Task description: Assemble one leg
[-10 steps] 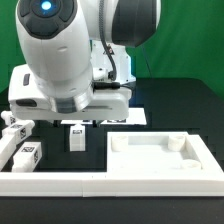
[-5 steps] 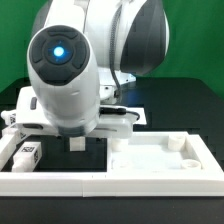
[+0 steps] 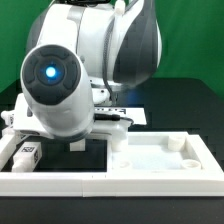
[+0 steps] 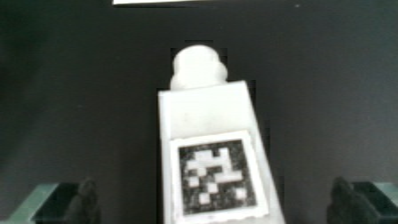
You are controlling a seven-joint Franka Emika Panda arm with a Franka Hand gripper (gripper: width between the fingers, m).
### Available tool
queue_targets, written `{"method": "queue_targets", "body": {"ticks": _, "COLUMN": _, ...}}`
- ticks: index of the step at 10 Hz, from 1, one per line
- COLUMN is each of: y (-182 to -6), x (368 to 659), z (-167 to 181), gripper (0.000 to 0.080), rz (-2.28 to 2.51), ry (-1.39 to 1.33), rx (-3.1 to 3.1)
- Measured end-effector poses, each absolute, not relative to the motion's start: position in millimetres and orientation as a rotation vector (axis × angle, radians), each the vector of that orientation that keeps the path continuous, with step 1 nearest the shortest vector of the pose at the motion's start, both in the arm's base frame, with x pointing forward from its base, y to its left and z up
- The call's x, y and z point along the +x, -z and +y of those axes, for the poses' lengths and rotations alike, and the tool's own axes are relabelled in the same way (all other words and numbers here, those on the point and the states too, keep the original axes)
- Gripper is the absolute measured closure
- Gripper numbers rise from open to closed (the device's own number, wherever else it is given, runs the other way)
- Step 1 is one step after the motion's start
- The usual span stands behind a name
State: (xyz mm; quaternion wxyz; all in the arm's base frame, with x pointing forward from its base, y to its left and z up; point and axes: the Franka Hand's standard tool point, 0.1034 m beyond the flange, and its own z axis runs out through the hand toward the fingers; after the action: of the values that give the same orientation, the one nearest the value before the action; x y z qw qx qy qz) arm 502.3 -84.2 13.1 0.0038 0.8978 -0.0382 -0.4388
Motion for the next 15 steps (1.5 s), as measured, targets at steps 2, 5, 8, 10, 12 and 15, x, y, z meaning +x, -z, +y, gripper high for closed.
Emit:
{"method": "queue_targets", "body": {"ticks": 2, "y": -10.2, "x": 504.3, "z": -85.4, "gripper": 0.015, "rz": -0.117, "ry": 1.378, "rx": 2.812}}
{"method": "queue_targets", "body": {"ticks": 5, "y": -10.1, "x": 504.3, "z": -85.4, "gripper": 0.0365, "rz": -0.117, "ry": 1.378, "rx": 2.812}}
{"method": "queue_targets", "body": {"ticks": 8, "y": -20.2, "x": 513.1, "z": -91.2, "gripper": 0.0516, "rz": -0.063, "ry": 1.321, "rx": 2.857}}
{"method": "queue_targets", "body": {"ticks": 10, "y": -50.8, "x": 525.1, "z": -93.8, "gripper": 0.0514, "rz": -0.054, "ry": 1.275, "rx": 2.888}}
{"method": "queue_targets", "body": {"ticks": 12, "y": -89.2, "x": 547.9, "z": -80.9, "gripper": 0.0514, "rz": -0.058, "ry": 1.038, "rx": 2.974}}
{"method": "queue_targets", "body": {"ticks": 15, "y": -90.2, "x": 558.0, "z": -68.5, "gripper": 0.0514, "rz": -0.092, "ry": 0.571, "rx": 3.118}}
